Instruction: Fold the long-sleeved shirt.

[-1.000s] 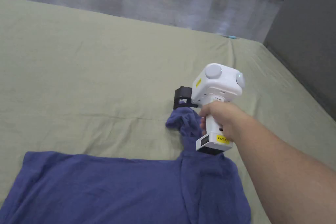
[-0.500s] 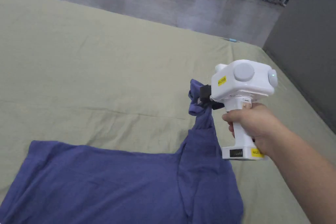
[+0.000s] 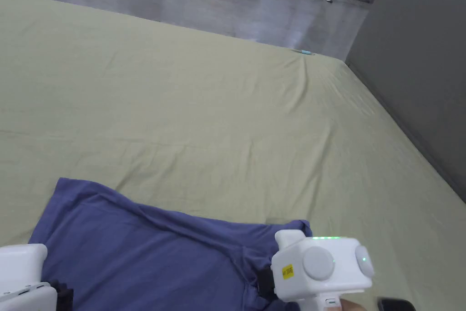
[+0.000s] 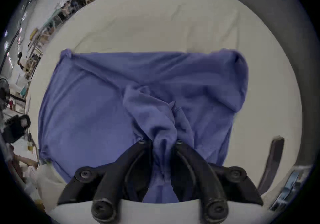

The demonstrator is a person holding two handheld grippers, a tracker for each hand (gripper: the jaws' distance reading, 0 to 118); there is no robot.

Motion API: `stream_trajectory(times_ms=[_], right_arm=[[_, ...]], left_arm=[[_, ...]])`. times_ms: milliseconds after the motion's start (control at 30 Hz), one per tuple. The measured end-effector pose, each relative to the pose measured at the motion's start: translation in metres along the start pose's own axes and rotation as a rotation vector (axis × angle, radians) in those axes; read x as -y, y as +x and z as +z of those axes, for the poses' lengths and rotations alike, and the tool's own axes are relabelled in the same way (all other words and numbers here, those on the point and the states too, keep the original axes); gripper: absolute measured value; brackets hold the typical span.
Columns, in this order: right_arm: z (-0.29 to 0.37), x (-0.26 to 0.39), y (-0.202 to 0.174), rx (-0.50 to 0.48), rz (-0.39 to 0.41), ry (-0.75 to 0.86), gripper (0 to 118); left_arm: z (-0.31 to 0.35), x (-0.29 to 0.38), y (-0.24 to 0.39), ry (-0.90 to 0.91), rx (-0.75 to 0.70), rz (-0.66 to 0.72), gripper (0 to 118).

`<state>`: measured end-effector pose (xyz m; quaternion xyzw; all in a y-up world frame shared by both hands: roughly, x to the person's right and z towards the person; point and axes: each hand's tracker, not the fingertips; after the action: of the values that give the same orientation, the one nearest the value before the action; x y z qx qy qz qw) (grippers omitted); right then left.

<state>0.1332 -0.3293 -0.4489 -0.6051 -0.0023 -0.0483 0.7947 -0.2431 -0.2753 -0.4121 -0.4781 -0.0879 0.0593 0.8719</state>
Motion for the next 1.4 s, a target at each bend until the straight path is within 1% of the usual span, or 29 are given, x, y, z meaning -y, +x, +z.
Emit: stream_trajectory(times_ms=[33, 67, 100, 133, 200, 233, 267, 300, 333, 400, 433, 467, 500, 533, 567, 600, 633, 733, 767, 833, 900, 933, 967, 1033, 1067, 1167, 1267, 1333, 1400], right_arm=[[0.003, 0.000, 0.002, -0.002, -0.013, 0.086, 15], [0.004, -0.004, 0.002, -0.005, -0.034, 0.093, 15], [0.003, -0.008, 0.001, -0.004, -0.039, 0.062, 16], [0.006, -0.009, 0.000, 0.000, -0.027, 0.060, 18], [0.005, -0.014, 0.000, 0.005, 0.003, 0.044, 29], [0.007, -0.018, 0.002, 0.002, 0.002, 0.039, 39], [0.017, -0.018, 0.004, -0.001, -0.005, 0.023, 63], [0.030, -0.020, 0.007, -0.007, -0.014, 0.027, 79], [0.050, -0.017, 0.008, -0.015, -0.036, 0.088, 86], [0.099, -0.005, 0.006, -0.012, -0.023, 0.235, 86], [0.117, 0.003, 0.005, -0.020, -0.027, 0.272, 83], [0.134, 0.015, 0.003, -0.038, -0.050, 0.290, 66], [0.147, 0.030, 0.002, -0.066, -0.068, 0.319, 38], [0.154, 0.045, -0.001, -0.079, -0.078, 0.340, 4], [0.158, 0.061, -0.004, -0.087, -0.079, 0.352, 4], [0.157, 0.078, -0.007, -0.082, -0.087, 0.349, 0], [0.152, 0.092, -0.010, -0.073, -0.113, 0.337, 0], [0.134, 0.135, -0.021, -0.126, -0.104, 0.280, 0], [0.130, 0.144, -0.023, -0.132, -0.110, 0.267, 0], [0.124, 0.148, -0.024, -0.152, -0.080, 0.238, 0], [0.124, 0.148, -0.021, -0.148, -0.072, 0.238, 0], [0.127, 0.140, -0.018, -0.151, -0.068, 0.242, 0], [0.128, 0.134, -0.015, -0.160, -0.064, 0.250, 0], [0.130, 0.123, -0.009, -0.182, -0.089, 0.280, 0], [0.129, 0.112, -0.005, -0.193, -0.105, 0.290, 0], [0.124, 0.086, 0.000, -0.198, -0.129, 0.308, 0], [0.116, 0.051, 0.003, -0.165, -0.132, 0.324, 0], [0.114, 0.030, 0.004, -0.156, -0.136, 0.337, 0], [0.113, 0.015, 0.004, -0.162, -0.142, 0.357, 0]], left_arm=[[0.000, 0.000, 0.001, -0.003, 0.002, 0.000, 0], [0.000, 0.001, 0.001, -0.006, 0.007, 0.001, 0], [0.000, 0.001, 0.002, -0.009, 0.011, 0.001, 0], [0.000, 0.001, 0.002, -0.011, 0.014, 0.001, 0], [0.001, 0.002, 0.002, -0.014, 0.017, 0.001, 0], [0.002, 0.002, 0.001, -0.015, 0.018, 0.001, 0], [0.003, 0.002, -0.001, -0.016, 0.022, 0.002, 0], [0.006, 0.002, -0.002, -0.017, 0.028, 0.000, 0], [0.008, 0.003, -0.003, -0.015, 0.031, -0.002, 0], [0.015, 0.002, -0.006, -0.011, 0.032, -0.006, 0], [0.018, 0.002, -0.007, -0.007, 0.033, -0.004, 0], [0.021, 0.001, -0.007, -0.004, 0.038, 0.002, 0], [0.024, 0.001, -0.007, -0.001, 0.042, 0.008, 0], [0.025, 0.001, -0.006, 0.000, 0.041, 0.012, 0], [0.027, 0.001, -0.003, 0.000, 0.037, 0.014, 0], [0.028, 0.003, 0.000, -0.004, 0.032, 0.015, 0], [0.029, 0.004, 0.003, -0.009, 0.030, 0.018, 0], [0.031, 0.006, 0.013, -0.022, 0.035, 0.019, 0], [0.032, 0.007, 0.016, -0.025, 0.039, 0.010, 0], [0.037, 0.006, 0.023, -0.029, 0.042, -0.016, 0], [0.042, 0.001, 0.027, -0.030, 0.070, -0.039, 0], [0.043, -0.005, 0.027, -0.032, 0.092, -0.036, 0], [0.043, -0.013, 0.026, -0.054, 0.147, -0.020, 0], [0.037, -0.038, 0.021, -0.079, 0.187, -0.031, 0], [0.033, -0.053, 0.019, -0.083, 0.182, -0.055, 0], [0.017, -0.101, 0.009, -0.034, 0.087, -0.113, 0], [-0.001, -0.133, 0.001, -0.002, 0.009, -0.113, 0], [-0.011, -0.143, -0.002, 0.006, 0.015, -0.102, 0], [-0.022, -0.149, -0.007, 0.006, 0.022, -0.050, 0]])
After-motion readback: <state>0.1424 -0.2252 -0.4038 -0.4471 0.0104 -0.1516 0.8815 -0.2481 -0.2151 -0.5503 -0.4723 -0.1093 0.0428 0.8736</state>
